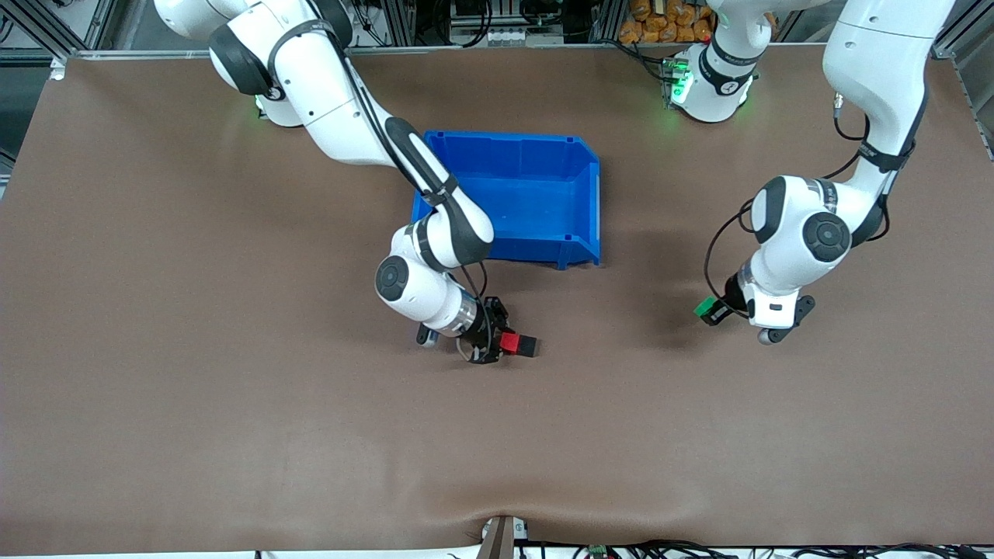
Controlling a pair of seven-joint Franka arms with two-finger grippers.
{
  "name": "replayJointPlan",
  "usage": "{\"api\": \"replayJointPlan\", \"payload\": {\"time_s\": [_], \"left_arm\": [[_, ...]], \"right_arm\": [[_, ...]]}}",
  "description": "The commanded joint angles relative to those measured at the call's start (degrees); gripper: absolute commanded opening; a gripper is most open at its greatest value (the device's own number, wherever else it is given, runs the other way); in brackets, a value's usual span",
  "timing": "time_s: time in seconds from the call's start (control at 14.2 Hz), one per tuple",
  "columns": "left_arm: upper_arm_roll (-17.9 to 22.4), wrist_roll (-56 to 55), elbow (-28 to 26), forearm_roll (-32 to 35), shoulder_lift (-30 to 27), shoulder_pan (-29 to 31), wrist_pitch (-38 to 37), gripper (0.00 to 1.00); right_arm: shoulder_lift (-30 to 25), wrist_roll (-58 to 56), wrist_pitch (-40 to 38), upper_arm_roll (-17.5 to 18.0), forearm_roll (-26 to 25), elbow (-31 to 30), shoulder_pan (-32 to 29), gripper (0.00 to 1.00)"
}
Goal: Attach green and red cubes to black cube
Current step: 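Place the red cube against the black cube with the right gripper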
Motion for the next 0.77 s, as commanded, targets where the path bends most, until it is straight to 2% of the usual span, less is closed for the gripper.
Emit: {"api": "replayJointPlan", "payload": {"time_s": [0.0,0.28,0.42,0.56,0.7], "left_arm": [[-1.0,-13.2,2.4,0.0,1.7,-3.8,-0.5,0.0],[-1.1,-25.5,4.7,0.0,3.1,-8.3,-0.6,0.0],[-1.2,-29.4,6.8,0.0,4.6,-9.7,-1.0,0.0],[-1.2,-35.2,10.2,0.0,6.6,-11.3,-1.6,0.0],[-1.2,-38.7,12.8,-0.1,8.3,-13.1,-2.1,0.0]], "right_arm": [[1.6,0.3,0.2,-0.8,0.8,2.7,2.2,1.0],[-0.9,-0.5,-2.3,-1.1,-2.9,3.4,-0.4,1.0],[-2.7,-0.5,-12.1,-1.4,-4.9,4.8,-5.2,1.0],[-4.7,-0.6,-22.1,-1.4,-11.3,9.1,-10.0,1.0],[-5.2,-0.8,-28.2,-1.3,-19.4,11.8,-13.9,1.0]]}}
